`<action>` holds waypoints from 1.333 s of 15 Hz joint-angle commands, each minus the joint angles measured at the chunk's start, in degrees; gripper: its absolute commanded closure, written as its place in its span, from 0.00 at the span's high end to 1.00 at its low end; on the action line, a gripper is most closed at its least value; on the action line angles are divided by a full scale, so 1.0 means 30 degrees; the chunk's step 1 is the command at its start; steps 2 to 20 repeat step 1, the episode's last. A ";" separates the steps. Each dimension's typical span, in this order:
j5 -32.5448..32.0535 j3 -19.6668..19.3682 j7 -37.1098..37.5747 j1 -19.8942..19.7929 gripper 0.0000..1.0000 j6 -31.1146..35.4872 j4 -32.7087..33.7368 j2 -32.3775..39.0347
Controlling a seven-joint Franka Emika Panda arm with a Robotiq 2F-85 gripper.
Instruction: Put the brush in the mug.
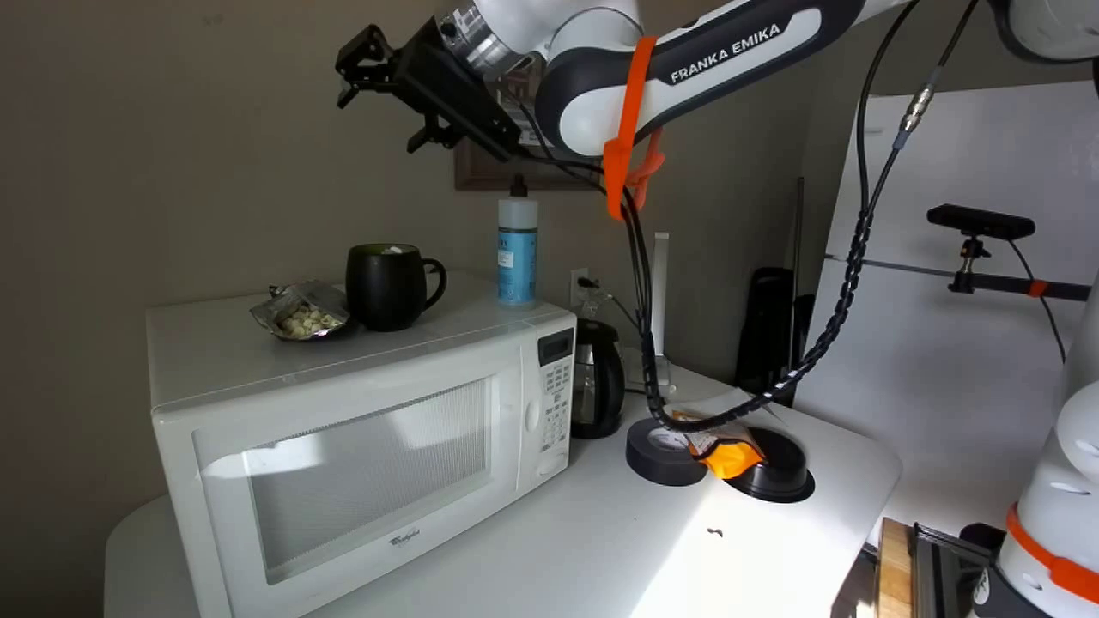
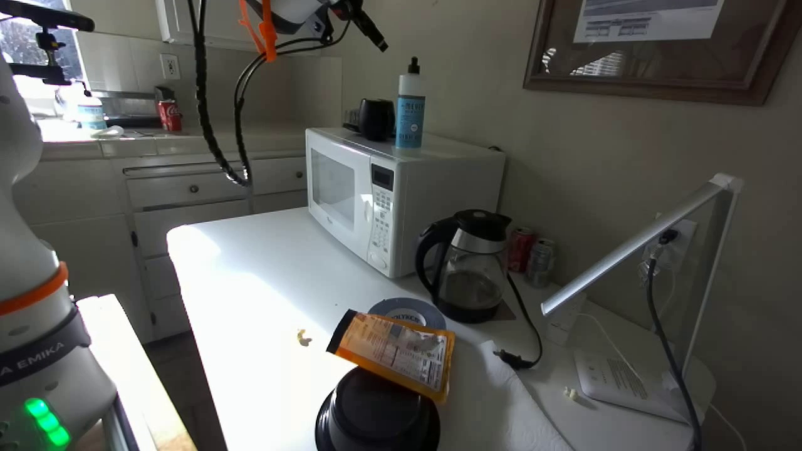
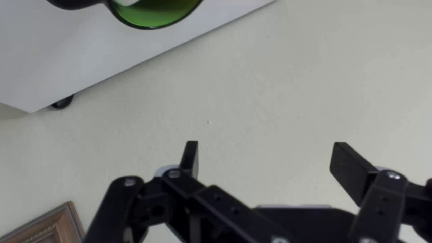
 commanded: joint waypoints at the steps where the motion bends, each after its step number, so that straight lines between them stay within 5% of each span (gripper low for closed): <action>1: 0.0000 0.0018 0.0306 0.0001 1.00 0.0000 -0.0399 -0.0645; 20: 0.0000 0.0018 0.0306 0.0001 1.00 0.0000 -0.0399 -0.0645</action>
